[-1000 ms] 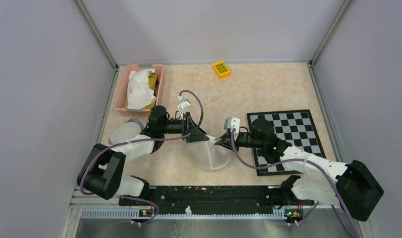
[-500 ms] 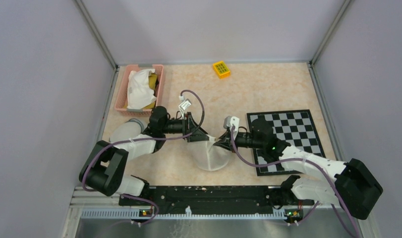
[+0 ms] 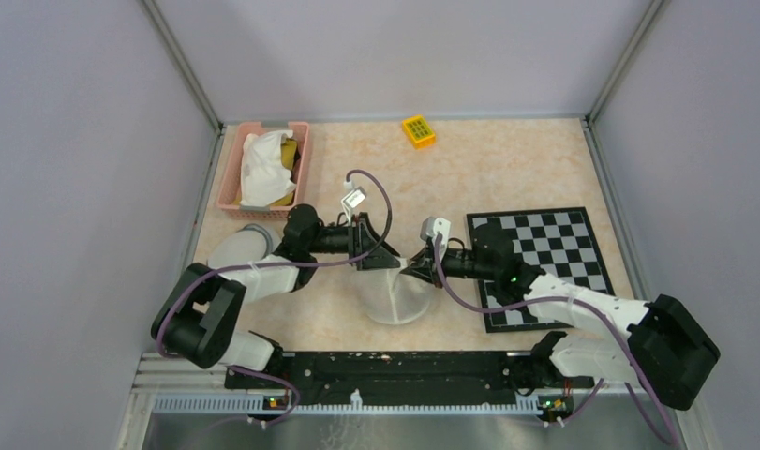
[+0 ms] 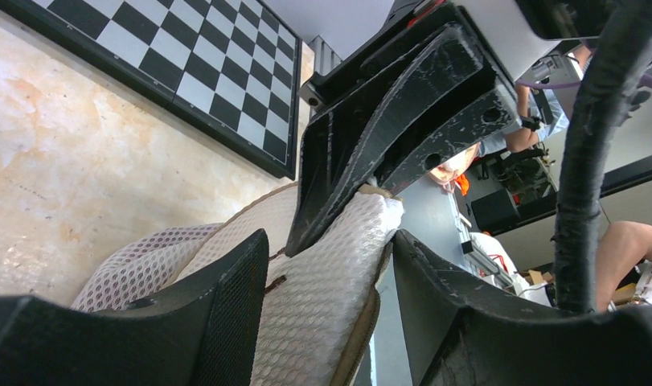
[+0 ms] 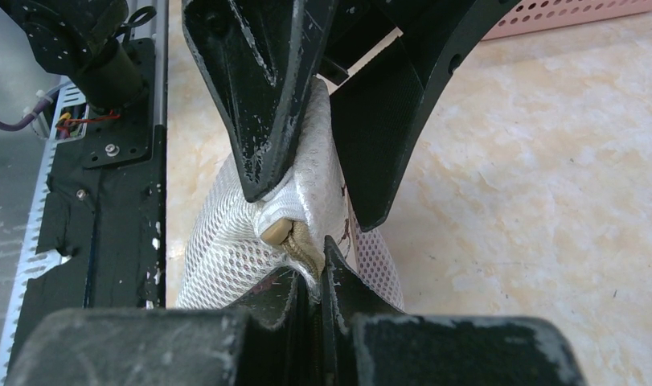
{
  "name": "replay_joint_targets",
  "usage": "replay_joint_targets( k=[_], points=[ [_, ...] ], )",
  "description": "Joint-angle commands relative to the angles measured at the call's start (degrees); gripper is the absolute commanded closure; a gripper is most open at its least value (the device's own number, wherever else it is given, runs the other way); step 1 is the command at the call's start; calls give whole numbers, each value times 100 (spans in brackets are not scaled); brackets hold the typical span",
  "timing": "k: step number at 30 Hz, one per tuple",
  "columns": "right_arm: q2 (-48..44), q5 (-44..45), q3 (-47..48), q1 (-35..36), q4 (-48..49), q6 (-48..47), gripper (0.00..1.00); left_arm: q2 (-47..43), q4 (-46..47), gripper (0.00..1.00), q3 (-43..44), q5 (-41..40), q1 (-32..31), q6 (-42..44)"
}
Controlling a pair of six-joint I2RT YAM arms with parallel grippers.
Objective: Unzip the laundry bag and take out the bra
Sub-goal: Unzip the laundry bag at the center of the board.
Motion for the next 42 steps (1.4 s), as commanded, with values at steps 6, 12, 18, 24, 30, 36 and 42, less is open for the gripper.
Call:
replay_joint_targets(
  k=[6, 12, 18, 24, 30, 36, 42],
  points=[
    [66, 92, 411, 152, 274, 65, 100, 26, 523, 42, 78, -13, 52, -321],
    [-61, 187, 393, 144, 74, 9, 100, -677, -976, 52, -32, 57, 561, 846],
    [-68, 173, 357, 144, 171, 97, 100, -912, -2106, 49, -51, -431, 569, 1568],
    [-53, 239, 422, 144, 171, 220, 100, -771, -1926, 43, -33, -525, 509, 1495],
    [41, 393, 392, 190, 387, 628, 100, -589, -1534, 41, 2, -869, 149, 1205],
    [98, 406, 394, 302, 400, 690, 100, -195, -670, 47, 51, -980, 116, 542],
    [164, 362, 321, 337, 429, 641, 100, -16, 537, 49, 60, -472, -184, -54]
  ],
)
